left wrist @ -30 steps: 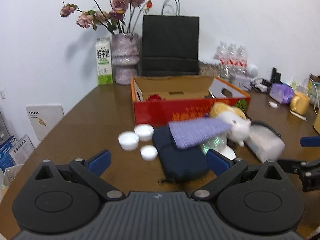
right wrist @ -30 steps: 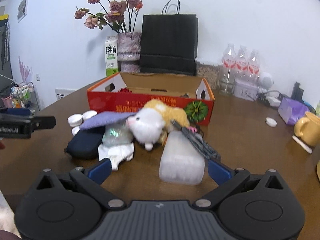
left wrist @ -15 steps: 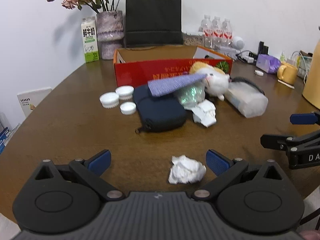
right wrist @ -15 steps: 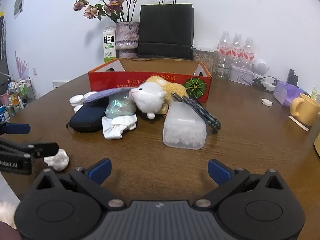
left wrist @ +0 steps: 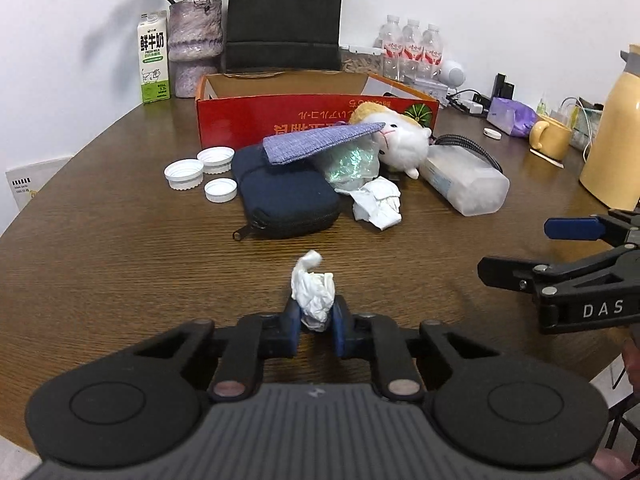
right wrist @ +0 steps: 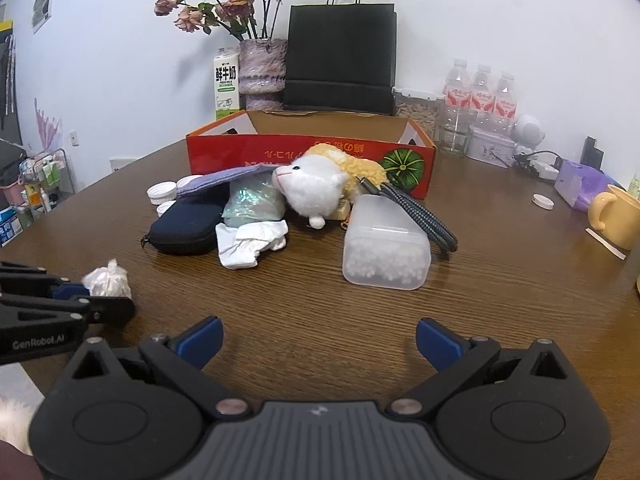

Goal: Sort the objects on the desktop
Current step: 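Grasp the crumpled white tissue on the table with the left tool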

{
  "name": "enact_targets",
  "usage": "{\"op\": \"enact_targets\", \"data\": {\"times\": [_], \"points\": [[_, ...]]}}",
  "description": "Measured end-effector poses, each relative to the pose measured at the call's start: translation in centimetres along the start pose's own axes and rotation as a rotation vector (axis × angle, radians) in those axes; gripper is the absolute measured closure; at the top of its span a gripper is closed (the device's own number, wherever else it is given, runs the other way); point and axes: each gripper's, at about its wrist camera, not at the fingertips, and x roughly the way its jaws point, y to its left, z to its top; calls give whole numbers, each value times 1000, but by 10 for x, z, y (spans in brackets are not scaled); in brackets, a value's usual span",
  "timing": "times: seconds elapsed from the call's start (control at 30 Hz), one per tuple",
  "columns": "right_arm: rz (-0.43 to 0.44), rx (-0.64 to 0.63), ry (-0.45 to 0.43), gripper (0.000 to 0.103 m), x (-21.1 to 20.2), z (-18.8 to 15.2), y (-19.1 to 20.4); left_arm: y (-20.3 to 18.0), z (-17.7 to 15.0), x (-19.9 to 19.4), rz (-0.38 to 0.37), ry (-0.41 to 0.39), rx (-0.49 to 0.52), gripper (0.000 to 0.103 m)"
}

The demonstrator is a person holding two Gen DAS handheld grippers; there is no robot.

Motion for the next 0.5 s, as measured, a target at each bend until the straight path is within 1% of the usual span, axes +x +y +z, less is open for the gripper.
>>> {"op": "enact_targets", "data": {"times": [0.13,0.5], "points": [[6,-15,-5,0,3,5,6,4,4,-2,13,-25,-3,87],[19,-66,-12,0,21,25,26,24,20,0,42,-61,-9,87]]}}
